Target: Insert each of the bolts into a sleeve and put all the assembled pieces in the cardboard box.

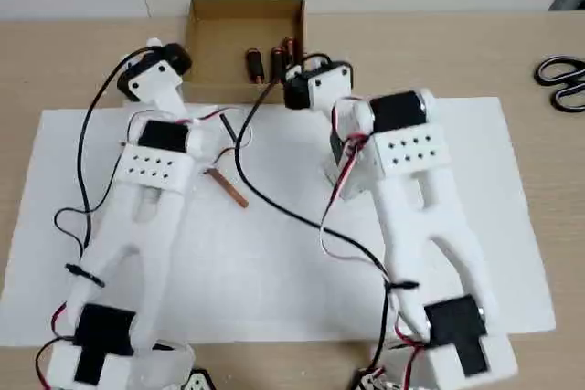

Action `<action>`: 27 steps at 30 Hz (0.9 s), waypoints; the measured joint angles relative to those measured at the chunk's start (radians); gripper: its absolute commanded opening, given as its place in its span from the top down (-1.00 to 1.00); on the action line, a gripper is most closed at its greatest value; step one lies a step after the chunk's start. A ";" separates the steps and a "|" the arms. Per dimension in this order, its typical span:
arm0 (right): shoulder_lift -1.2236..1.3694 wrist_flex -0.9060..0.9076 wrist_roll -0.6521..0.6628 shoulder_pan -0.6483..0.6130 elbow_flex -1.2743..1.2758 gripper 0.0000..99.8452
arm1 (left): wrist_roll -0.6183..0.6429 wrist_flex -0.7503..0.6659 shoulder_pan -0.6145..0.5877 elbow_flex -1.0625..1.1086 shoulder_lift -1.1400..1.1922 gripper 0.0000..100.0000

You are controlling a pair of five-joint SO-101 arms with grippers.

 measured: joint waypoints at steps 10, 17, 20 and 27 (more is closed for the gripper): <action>-0.226 -0.068 0.058 0.041 0.250 0.59 | 0.035 0.333 0.000 -0.166 0.009 0.98; -0.325 -0.068 0.058 0.057 0.311 0.59 | 0.037 0.354 0.017 -0.175 0.058 0.59; -0.353 -0.068 0.058 0.061 0.327 0.59 | 0.034 0.354 0.049 -0.175 0.104 0.60; -0.411 -0.066 0.058 0.058 0.353 0.59 | 0.037 0.316 0.072 -0.187 0.164 0.66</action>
